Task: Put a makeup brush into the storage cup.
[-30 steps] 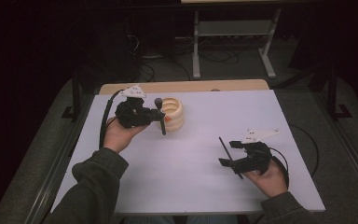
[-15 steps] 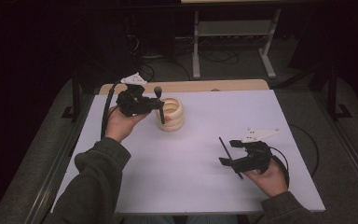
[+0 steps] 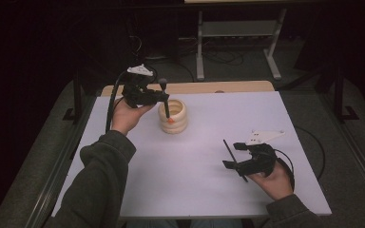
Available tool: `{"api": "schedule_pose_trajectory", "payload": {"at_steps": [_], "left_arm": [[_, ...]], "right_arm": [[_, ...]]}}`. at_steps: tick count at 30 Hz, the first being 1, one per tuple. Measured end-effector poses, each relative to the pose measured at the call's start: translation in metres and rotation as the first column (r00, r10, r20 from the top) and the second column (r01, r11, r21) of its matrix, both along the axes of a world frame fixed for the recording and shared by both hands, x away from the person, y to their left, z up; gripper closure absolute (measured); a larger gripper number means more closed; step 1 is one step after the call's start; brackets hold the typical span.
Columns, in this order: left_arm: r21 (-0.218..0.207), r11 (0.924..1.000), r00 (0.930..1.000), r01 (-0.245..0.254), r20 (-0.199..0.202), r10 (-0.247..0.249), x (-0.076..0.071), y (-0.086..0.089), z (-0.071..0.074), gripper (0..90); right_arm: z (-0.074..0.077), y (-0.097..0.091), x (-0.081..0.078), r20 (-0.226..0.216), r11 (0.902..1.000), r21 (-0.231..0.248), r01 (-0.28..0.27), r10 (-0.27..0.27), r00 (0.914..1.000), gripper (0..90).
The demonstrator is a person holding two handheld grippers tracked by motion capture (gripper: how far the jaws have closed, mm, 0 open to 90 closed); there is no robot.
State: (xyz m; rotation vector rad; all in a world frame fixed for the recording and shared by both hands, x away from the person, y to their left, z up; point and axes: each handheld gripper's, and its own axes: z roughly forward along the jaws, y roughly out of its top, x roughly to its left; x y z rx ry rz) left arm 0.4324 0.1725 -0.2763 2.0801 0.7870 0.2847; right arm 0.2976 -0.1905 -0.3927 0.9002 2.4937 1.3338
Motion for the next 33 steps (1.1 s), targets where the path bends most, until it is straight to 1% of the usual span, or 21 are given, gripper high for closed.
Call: {"api": "schedule_pose_trajectory", "payload": {"at_steps": [1,5,8,9,11,12,13,18,23,33], "left_arm": [[-0.012,0.9999,1.0000,-0.004,0.001,0.004,0.003,-0.002,0.001,78.2],[-0.017,0.9998,0.9999,-0.012,0.006,0.012,0.009,-0.006,0.003,78.2],[-0.018,0.9997,0.9998,-0.018,0.002,0.018,0.011,-0.008,0.003,78.2],[-0.021,0.9993,0.9995,-0.030,-0.003,0.030,0.017,-0.009,0.003,78.2],[-0.028,0.9988,0.9992,-0.040,-0.007,0.040,0.021,-0.008,0.002,78.2],[-0.027,0.9985,0.9988,-0.048,-0.010,0.048,0.022,-0.008,0.000,78.2],[-0.018,0.9988,0.9989,-0.046,-0.011,0.046,0.024,-0.007,0.000,78.1],[-0.022,0.9978,0.9978,-0.063,-0.024,0.062,0.029,-0.006,-0.005,78.1],[-0.003,0.9973,0.9968,-0.074,-0.030,0.074,0.033,-0.005,-0.009,78.1],[0.011,0.9965,0.9952,-0.083,-0.051,0.083,0.040,-0.011,-0.019,78.0]], "right_arm": [[0.000,0.000,0.000,0.005,1.0000,0.000,-0.001,0.001,1.0000,20.4],[0.000,-0.001,0.001,0.002,1.0000,0.003,-0.002,0.002,1.0000,20.3],[0.000,-0.001,0.001,-0.001,1.0000,0.004,-0.001,0.001,1.0000,20.3],[0.000,0.000,0.001,0.002,1.0000,0.006,-0.006,0.006,1.0000,20.3],[0.001,-0.001,0.001,0.002,1.0000,0.006,-0.005,0.005,1.0000,20.4],[0.001,-0.001,0.001,0.003,1.0000,0.005,-0.005,0.005,1.0000,20.3],[0.001,-0.001,0.001,0.002,1.0000,0.006,-0.005,0.005,1.0000,20.4],[0.000,-0.002,0.002,0.003,1.0000,0.007,-0.006,0.006,1.0000,20.3],[0.000,-0.002,0.003,0.002,1.0000,0.008,-0.005,0.005,1.0000,20.3],[0.000,-0.001,0.003,-0.004,0.9999,0.009,-0.008,0.008,1.0000,20.4]]}}
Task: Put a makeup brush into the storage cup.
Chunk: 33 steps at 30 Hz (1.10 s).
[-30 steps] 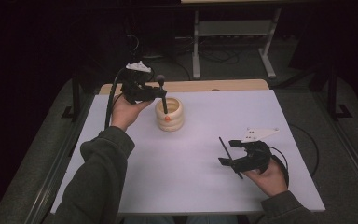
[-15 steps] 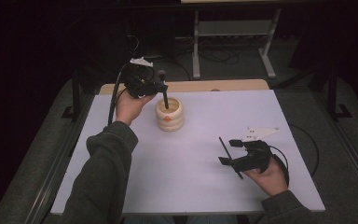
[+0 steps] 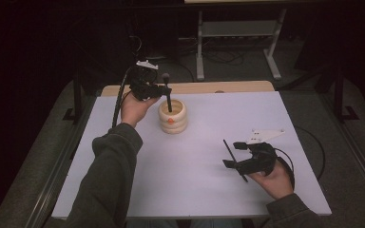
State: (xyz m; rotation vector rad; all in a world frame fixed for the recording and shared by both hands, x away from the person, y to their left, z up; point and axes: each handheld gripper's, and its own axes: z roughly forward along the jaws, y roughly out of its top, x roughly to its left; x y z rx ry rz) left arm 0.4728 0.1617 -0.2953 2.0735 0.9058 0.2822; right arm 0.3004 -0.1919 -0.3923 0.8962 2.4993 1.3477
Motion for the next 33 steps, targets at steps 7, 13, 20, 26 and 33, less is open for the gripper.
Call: {"api": "schedule_pose_trajectory", "payload": {"at_steps": [7,13,20,26,33], "left_arm": [[0.015,0.9999,0.9999,0.008,-0.015,-0.008,0.002,-0.005,-0.006,78.0],[0.020,0.9998,0.9997,0.009,-0.021,-0.009,0.004,-0.007,-0.012,78.0],[0.024,0.9997,0.9993,0.000,-0.038,0.000,0.004,-0.007,-0.019,77.9],[0.035,0.9994,0.9983,-0.007,-0.058,0.009,0.005,-0.008,-0.027,77.8],[0.064,0.9980,0.9983,0.000,-0.059,0.004,0.006,-0.010,-0.030,77.5]], "right_arm": [[0.000,0.000,0.000,-0.001,1.0000,0.005,-0.003,0.003,1.0000,20.6],[0.001,-0.001,0.000,-0.001,1.0000,0.006,-0.005,0.005,1.0000,20.7],[0.001,0.000,0.000,-0.004,1.0000,0.007,-0.005,0.005,1.0000,20.7],[0.000,0.000,0.000,-0.002,1.0000,0.004,-0.009,0.009,1.0000,20.7],[0.000,-0.001,0.000,0.000,0.9999,0.007,-0.010,0.010,1.0000,20.7]]}}
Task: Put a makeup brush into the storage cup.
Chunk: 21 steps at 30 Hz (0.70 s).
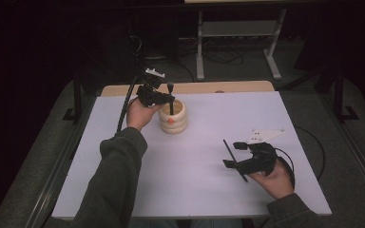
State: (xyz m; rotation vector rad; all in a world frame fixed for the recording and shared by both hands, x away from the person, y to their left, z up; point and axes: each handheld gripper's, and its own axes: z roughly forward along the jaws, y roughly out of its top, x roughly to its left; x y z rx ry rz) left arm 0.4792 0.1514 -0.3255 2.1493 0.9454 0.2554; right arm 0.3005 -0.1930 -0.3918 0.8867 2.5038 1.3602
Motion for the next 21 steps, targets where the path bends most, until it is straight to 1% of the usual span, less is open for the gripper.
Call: {"api": "schedule_pose_trajectory", "payload": {"at_steps": [4,6,8,11,13,14,17,18,21], "left_arm": [[0.002,1.0000,1.0000,-0.007,-0.004,0.007,0.000,0.000,-0.003,76.7],[0.008,0.9999,0.9999,-0.010,-0.006,0.010,0.000,0.001,-0.004,73.1],[0.005,0.9998,0.9997,-0.021,-0.010,0.021,-0.001,0.003,-0.005,69.7],[0.005,0.9998,0.9997,-0.021,-0.010,0.021,-0.001,0.003,-0.005,69.7],[-0.001,0.9999,0.9999,-0.014,-0.007,0.014,-0.004,0.008,-0.003,69.2],[0.009,1.0000,1.0000,-0.001,0.004,0.001,-0.005,0.009,-0.002,69.2],[0.001,1.0000,1.0000,-0.003,0.002,0.003,-0.009,0.012,-0.001,69.0],[-0.009,0.9999,1.0000,-0.004,0.001,0.004,-0.010,0.013,-0.001,68.8],[-0.014,0.9999,1.0000,-0.002,0.003,0.002,-0.014,0.017,0.000,68.1]], "right_arm": [[0.000,0.000,0.000,0.000,1.0000,0.000,-0.001,0.001,1.0000,20.7],[0.000,0.000,0.000,0.001,1.0000,0.002,-0.001,0.001,1.0000,20.6],[0.000,0.000,0.000,-0.001,1.0000,0.002,-0.003,0.003,1.0000,20.7],[0.000,0.000,0.000,-0.002,1.0000,0.001,-0.003,0.003,1.0000,20.7],[0.000,0.000,0.000,0.000,1.0000,0.000,-0.002,0.002,1.0000,20.7],[0.000,-0.001,0.000,0.002,1.0000,0.001,0.002,-0.002,1.0000,20.6],[0.001,-0.002,0.000,0.004,0.9999,0.000,0.013,-0.013,0.9999,20.6],[0.001,-0.002,0.000,0.005,0.9999,0.000,0.014,-0.014,0.9999,20.6],[0.001,-0.003,0.000,0.000,0.9998,-0.004,0.021,-0.021,0.9998,20.7]]}}
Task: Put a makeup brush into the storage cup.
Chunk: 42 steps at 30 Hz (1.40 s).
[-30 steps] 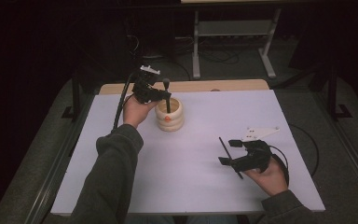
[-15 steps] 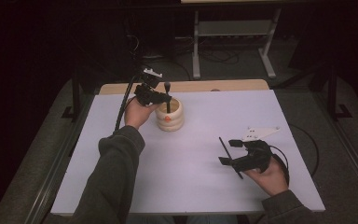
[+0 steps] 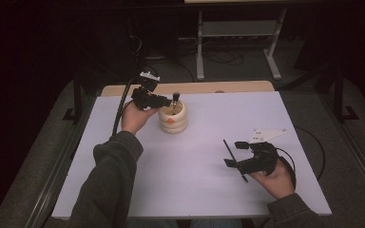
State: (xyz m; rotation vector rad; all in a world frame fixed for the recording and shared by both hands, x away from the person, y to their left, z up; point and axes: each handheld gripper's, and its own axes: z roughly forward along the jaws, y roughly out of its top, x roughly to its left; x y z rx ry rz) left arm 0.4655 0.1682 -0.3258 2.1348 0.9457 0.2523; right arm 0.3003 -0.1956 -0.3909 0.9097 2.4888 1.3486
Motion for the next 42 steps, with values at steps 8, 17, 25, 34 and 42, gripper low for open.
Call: {"api": "schedule_pose_trajectory", "payload": {"at_steps": [8,17,25,34,42], "left_arm": [[-0.021,0.9997,0.9997,0.011,0.021,-0.010,-0.014,0.010,0.004,64.6],[-0.019,0.9993,0.9989,0.032,0.035,-0.031,-0.027,0.016,0.008,60.4],[-0.022,0.9987,0.9974,0.046,0.056,-0.045,-0.042,0.016,0.013,54.3],[-0.033,0.9977,0.9970,0.058,0.053,-0.057,-0.053,0.017,0.012,51.3],[-0.039,0.9973,0.9962,0.062,0.064,-0.059,-0.065,0.022,0.010,49.2]], "right_arm": [[-0.001,0.000,0.001,-0.001,0.9999,-0.010,0.008,-0.008,1.0000,20.8],[-0.001,-0.001,0.002,-0.006,0.9997,-0.016,0.019,-0.019,0.9998,21.0],[-0.001,-0.002,0.003,-0.009,0.9996,-0.017,0.025,-0.025,0.9996,21.1],[-0.001,-0.005,0.003,-0.009,0.9994,-0.014,0.033,-0.033,0.9994,21.1],[0.000,-0.007,0.003,-0.010,0.9992,-0.014,0.038,-0.039,0.9992,21.1]]}}
